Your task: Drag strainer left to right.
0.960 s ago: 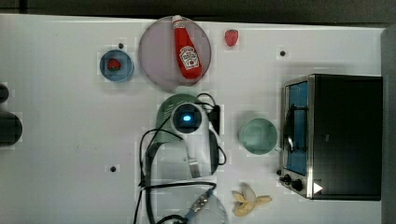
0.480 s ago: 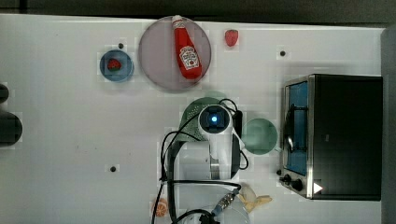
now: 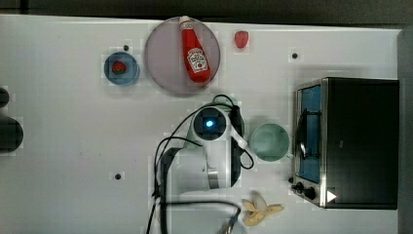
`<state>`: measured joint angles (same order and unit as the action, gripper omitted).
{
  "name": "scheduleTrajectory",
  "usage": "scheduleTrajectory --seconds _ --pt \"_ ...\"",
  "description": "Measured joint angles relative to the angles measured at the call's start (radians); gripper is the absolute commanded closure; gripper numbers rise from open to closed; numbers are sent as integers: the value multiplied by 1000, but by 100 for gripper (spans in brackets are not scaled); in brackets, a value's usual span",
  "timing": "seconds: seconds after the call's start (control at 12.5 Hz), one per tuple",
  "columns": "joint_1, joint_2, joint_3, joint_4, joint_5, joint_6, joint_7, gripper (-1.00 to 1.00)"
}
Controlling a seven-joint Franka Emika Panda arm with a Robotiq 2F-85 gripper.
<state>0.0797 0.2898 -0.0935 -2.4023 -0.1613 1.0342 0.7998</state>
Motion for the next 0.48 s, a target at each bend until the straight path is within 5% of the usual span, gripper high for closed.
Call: scheduleTrajectory --seconds 0.32,0.48 --pt "25 -293 44 21 62 -341 -201 -100" --pt "23 -403 41 135 110 -554 -325 -100"
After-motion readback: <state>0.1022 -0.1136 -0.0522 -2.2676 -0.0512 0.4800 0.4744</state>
